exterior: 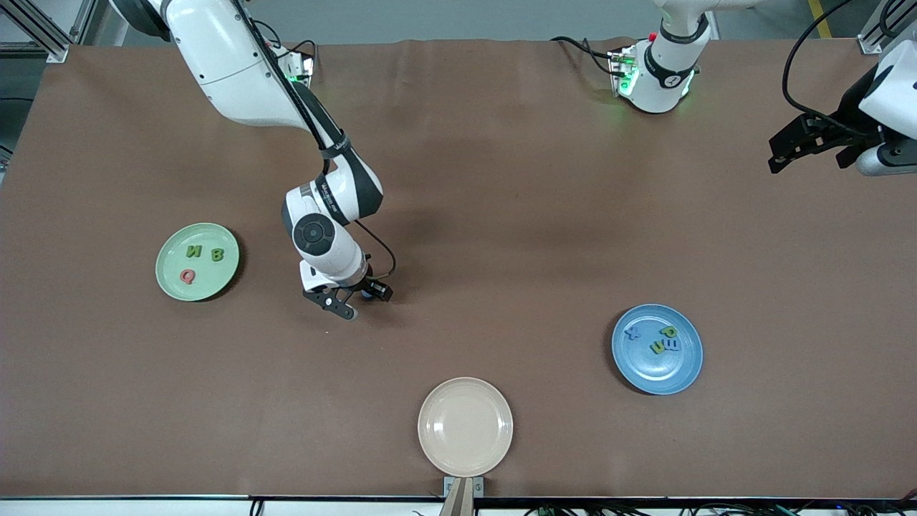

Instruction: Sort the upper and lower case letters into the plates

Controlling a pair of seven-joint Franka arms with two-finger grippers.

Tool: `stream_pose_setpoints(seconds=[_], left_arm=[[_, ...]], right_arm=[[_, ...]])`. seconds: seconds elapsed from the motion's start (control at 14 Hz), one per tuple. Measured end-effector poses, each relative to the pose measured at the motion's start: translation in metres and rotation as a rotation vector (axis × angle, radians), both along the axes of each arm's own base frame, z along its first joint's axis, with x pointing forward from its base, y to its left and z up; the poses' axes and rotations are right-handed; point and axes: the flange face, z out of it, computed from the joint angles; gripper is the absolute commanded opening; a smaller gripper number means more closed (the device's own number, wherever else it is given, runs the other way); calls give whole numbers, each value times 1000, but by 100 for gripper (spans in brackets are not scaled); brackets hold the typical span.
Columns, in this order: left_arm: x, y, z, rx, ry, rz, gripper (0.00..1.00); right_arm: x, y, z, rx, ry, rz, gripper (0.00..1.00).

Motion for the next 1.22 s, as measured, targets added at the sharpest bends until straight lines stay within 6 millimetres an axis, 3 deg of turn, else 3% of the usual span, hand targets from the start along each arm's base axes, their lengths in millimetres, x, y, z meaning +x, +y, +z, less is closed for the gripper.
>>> stream_pose_setpoints(seconds=[0.72, 1.07, 1.22], left_arm=[[0, 3, -2, 0, 4, 6, 100], [0, 3, -3, 0, 5, 6, 100], [0, 3, -3, 0, 5, 6, 100]], right_arm=[[3, 1, 6, 1, -5, 2, 18], [3, -1, 7, -11, 17, 8, 16], [7, -17, 26, -46, 95, 50, 16]])
